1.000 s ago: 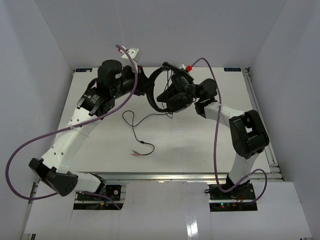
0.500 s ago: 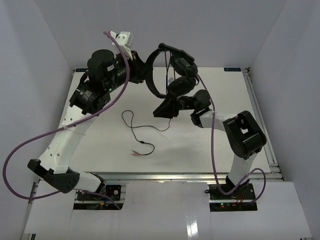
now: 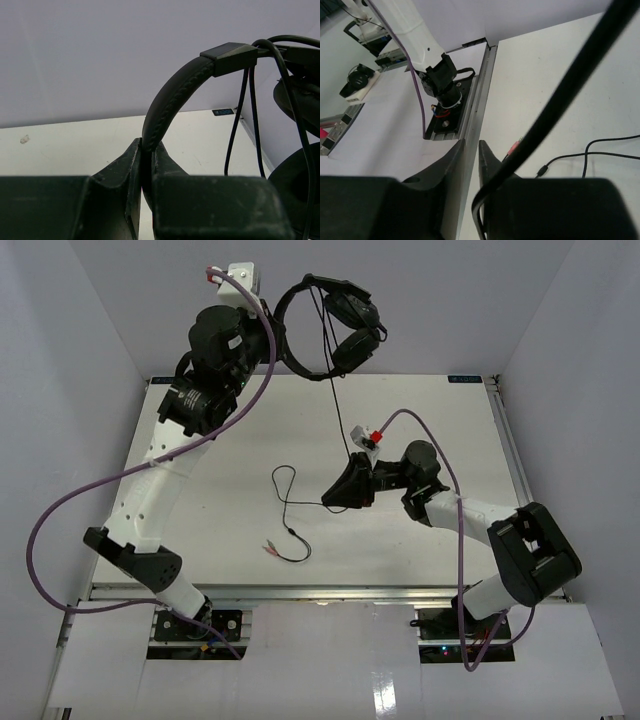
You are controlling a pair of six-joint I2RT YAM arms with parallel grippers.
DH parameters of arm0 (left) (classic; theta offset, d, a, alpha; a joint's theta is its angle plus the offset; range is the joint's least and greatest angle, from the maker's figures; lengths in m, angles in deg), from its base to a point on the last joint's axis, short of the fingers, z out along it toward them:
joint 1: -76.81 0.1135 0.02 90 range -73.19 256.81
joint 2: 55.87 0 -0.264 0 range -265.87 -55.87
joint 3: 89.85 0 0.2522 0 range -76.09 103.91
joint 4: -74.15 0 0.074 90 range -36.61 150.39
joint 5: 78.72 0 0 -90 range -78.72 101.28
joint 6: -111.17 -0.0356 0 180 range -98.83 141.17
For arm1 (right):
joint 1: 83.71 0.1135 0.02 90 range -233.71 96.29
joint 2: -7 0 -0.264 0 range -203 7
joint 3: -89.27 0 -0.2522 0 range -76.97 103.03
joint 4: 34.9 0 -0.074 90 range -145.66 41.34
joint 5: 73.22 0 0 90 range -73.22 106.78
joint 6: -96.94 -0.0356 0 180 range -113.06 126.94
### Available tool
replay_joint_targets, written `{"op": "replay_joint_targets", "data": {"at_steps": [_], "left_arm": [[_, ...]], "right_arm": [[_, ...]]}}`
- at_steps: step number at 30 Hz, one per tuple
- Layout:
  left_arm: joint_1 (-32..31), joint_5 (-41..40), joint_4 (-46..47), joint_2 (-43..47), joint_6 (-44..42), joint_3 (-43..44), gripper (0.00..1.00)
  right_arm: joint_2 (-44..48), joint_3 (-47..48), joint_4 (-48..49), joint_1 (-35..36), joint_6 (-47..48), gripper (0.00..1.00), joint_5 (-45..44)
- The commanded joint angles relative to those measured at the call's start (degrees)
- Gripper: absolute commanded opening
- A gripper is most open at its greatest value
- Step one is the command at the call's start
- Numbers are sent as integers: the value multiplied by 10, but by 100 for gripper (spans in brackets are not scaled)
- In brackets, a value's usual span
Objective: Wrap the headphones
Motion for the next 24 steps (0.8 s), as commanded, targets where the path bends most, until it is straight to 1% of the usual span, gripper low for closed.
{"op": "replay_joint_targets", "data": {"at_steps": [1,4,5,6,8,10,12,13,15,16,17,19,21,24], "left_arm": [[24,-44,45,-18,11,41,0],[43,-54,47,-33,12,48,0],[52,-55,48,-36,11,47,0],[58,-57,49,-38,9,45,0],[70,-78,53,-40,-9,31,0],[84,-87,66,-34,-21,0,0],[91,-101,79,-31,-40,-34,0],[98,-106,85,-31,-49,-58,0],[104,-111,94,-35,-64,-89,0],[105,-110,97,-37,-73,-108,0],[105,-109,98,-41,-80,-119,0],[105,-106,97,-52,-94,-146,0],[105,-100,100,-54,-100,-193,0],[105,-80,105,-51,-105,-257,0]], "right_arm": [[45,-8,-116,5,106,19,-24],[65,-9,-157,6,149,13,-32],[74,-6,-186,7,161,11,-38],[83,0,-226,9,201,9,-47],[102,39,-379,15,292,8,-93],[114,78,-493,19,377,8,-145],[124,120,-595,30,474,8,-233],[132,150,-660,42,501,8,-267],[140,188,-723,68,588,8,-397],[145,215,-754,91,609,8,-472],[149,218,-757,103,635,8,-481],[151,268,-785,125,699,8,-605],[147,302,-789,132,739,8,-701],[142,331,-768,141,796,8,-787]]}}
